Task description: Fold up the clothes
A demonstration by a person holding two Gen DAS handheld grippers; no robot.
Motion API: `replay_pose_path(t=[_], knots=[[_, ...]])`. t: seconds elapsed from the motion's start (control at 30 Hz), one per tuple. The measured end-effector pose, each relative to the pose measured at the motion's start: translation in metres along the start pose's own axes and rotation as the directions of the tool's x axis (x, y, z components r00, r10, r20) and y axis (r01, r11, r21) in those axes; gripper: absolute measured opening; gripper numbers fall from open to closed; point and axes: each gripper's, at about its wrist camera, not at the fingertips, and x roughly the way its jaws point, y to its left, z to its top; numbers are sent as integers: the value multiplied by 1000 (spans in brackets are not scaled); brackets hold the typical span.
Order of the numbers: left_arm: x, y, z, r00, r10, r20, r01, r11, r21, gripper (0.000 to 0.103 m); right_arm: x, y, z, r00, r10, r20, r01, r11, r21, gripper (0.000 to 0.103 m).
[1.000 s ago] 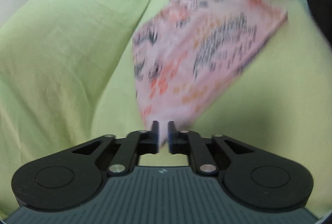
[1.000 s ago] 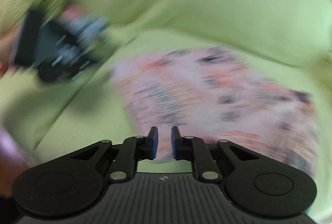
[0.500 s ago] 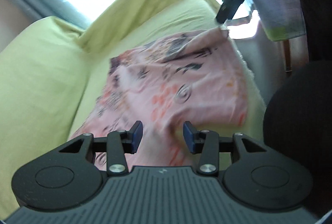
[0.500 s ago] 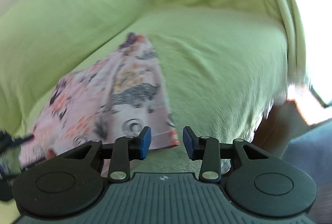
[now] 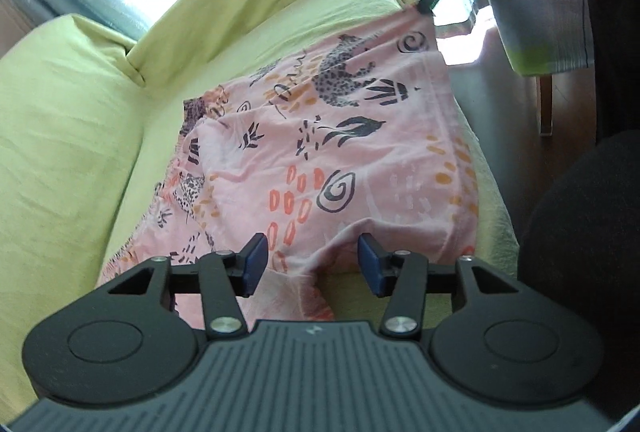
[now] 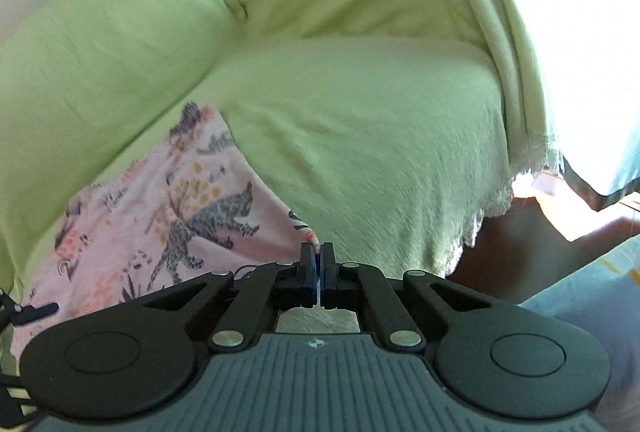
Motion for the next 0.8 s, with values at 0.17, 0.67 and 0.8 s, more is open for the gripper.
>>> replay_pose_path(t=[0.17, 0.67, 0.8], knots=[[-4, 11, -6, 1000, -8, -9, 8, 998, -55, 48, 10, 12, -6, 983, -182, -15, 180, 980, -89, 0], [-69, 132, -150, 939, 212, -270, -300, 891, -342, 61, -34, 134, -27, 993, 97, 64, -68, 932, -356, 33], [-100, 172, -195, 907, 244, -343, -378, 829, -412, 63, -39, 221, -46, 972, 235, 4, -201, 841, -502, 37]])
